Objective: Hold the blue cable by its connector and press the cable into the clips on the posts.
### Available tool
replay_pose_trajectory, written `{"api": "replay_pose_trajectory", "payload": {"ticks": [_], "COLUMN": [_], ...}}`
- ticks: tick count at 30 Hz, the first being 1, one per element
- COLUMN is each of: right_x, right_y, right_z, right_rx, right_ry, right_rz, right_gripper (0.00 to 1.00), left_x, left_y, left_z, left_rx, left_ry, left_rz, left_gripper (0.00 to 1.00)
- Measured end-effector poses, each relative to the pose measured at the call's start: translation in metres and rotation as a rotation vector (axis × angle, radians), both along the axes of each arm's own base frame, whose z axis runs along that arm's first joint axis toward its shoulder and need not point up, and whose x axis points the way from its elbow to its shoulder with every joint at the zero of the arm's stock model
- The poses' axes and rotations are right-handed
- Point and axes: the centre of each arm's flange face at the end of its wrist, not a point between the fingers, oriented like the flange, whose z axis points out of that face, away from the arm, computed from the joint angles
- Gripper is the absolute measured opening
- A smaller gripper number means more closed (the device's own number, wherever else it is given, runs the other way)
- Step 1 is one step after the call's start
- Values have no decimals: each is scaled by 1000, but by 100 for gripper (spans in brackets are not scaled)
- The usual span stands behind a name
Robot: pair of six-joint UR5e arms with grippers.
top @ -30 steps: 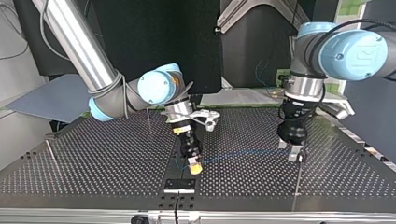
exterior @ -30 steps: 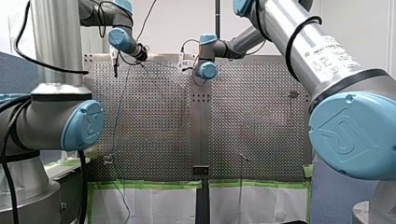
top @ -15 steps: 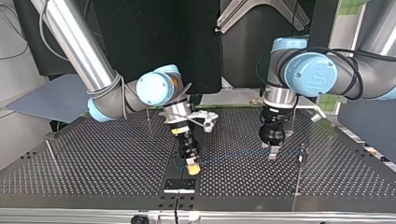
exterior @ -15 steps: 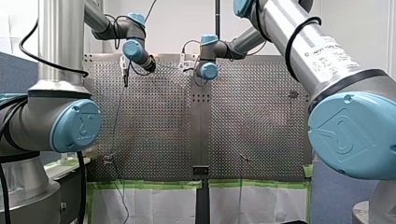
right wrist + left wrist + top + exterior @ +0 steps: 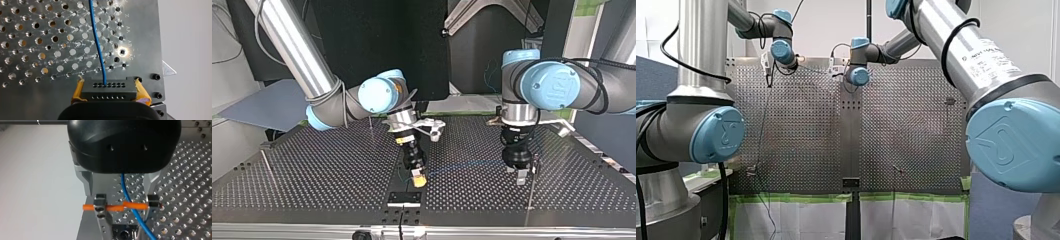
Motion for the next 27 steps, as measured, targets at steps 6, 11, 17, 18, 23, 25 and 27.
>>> {"api": "replay_pose_trajectory", "payload": {"ticks": [6,11,17,18,23,25,27], "right_x": [1,1,2,2,1,0,0], "right_y": [1,2,2,2,1,1,1], "right_z": [-2,-2,-2,-2,-3,-4,-7], "right_rx": [3,4,5,5,5,8,12], "right_ry": [2,2,2,3,4,6,10], "right_rz": [1,3,3,4,3,1,-1], "right_gripper": [0,0,0,0,0,0,0], "left_x": [-3,-4,-6,-7,-8,-8,-8], "left_y": [1,-2,-2,-2,-5,-6,-7], "left_z": [-3,-3,-4,-5,-6,-7,-7], "left_rx": [22,37,79,86,118,123,125], "left_ry": [27,34,41,42,37,36,34], "left_rz": [12,5,32,37,41,42,42], "left_gripper": [85,19,0,0,0,0,0]}}
